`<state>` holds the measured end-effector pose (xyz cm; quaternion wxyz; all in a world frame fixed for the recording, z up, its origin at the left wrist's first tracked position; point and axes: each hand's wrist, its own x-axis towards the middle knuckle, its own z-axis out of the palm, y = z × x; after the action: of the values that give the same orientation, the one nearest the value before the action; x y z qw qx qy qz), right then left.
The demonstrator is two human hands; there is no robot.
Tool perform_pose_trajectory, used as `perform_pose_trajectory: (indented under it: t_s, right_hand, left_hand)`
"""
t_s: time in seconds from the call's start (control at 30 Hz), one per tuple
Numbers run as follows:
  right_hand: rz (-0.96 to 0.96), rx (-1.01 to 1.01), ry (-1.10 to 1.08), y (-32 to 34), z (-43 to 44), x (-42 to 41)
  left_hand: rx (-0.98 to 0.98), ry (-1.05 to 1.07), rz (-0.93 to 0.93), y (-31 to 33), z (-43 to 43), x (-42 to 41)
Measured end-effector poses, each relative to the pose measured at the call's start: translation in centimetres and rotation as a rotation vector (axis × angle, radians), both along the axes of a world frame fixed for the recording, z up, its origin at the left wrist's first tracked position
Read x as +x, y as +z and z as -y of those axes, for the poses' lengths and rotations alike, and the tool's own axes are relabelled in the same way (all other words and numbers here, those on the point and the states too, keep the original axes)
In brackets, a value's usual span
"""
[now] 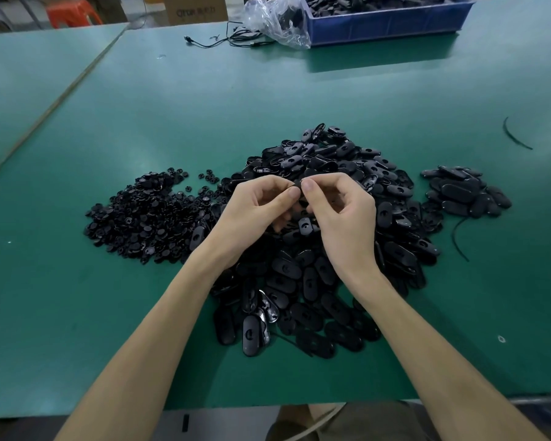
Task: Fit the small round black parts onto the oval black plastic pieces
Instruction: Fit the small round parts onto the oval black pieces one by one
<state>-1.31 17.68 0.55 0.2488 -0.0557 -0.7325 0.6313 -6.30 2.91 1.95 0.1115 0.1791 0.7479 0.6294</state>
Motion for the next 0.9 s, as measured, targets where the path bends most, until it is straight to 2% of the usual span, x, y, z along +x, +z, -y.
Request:
perform_pose_trajectory:
  t_s: [0.9]
  right_hand:
    - [0.004,-0.023,-0.023,-0.05,-0.2,0.04]
  left_hand:
    - [-0.018,-0.011,-0.058,0.59,-0.29,0.5]
